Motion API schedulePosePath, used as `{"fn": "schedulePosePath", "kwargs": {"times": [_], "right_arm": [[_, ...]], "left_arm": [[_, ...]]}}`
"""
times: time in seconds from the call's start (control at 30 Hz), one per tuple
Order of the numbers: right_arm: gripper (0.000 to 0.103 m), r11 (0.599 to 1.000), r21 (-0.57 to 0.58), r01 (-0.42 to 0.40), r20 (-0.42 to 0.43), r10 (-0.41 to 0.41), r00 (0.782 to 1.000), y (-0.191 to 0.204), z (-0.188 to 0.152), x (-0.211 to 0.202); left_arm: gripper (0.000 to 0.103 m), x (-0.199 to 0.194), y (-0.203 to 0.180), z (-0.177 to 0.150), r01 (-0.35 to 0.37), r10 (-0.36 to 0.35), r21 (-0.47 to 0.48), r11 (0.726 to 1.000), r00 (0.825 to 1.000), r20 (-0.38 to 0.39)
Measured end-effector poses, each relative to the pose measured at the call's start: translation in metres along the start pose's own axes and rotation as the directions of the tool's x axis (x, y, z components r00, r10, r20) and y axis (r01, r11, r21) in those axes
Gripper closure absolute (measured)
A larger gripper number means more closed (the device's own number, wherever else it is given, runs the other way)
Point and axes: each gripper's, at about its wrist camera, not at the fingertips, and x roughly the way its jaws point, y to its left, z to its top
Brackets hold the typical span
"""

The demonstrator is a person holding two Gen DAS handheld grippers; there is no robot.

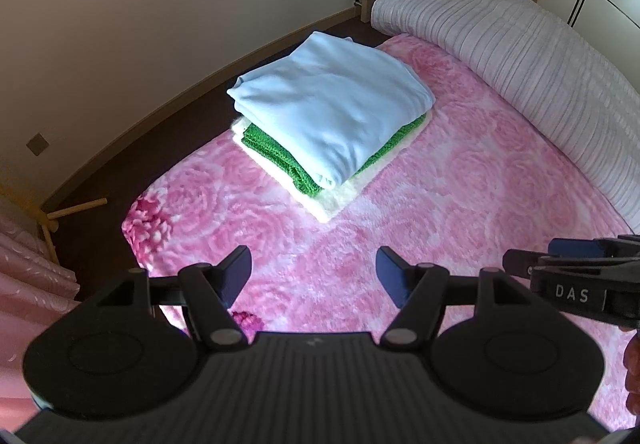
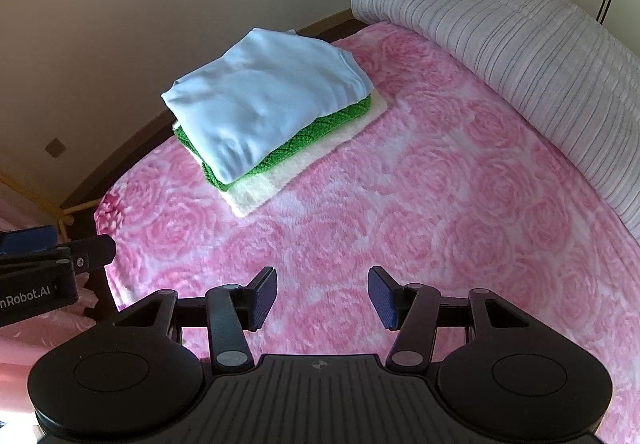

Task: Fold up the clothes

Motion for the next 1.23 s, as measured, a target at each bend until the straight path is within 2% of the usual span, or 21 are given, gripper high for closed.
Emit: {"fn": "schedulePosePath", "kwargs": {"times": [0.6, 0.97, 1.23], "right_arm": [[0.049, 1.000, -0.009, -0.001, -0.012, 0.001, 1.000, 0.007, 0.031, 0.028], [0.049, 1.000, -0.009, -0.009, 0.005, 0.009, 1.000, 0.011, 0.028, 0.019], [0.049, 1.000, -0.003, -0.010, 0.034, 0.010, 0.999, 0.016, 0.019, 0.002]], "left_arm": [[0.037, 0.024, 0.005, 0.021, -0.012, 0.012, -0.003, 1.000, 1.000, -0.013], [0.037, 0.014, 0.005, 0.017, -0.017, 0.017, -0.009, 1.000, 1.000, 0.009], [0.037, -0.006, 0.005, 0.010, -0.031, 0.031, -0.003, 1.000, 0.998, 0.057]]}}
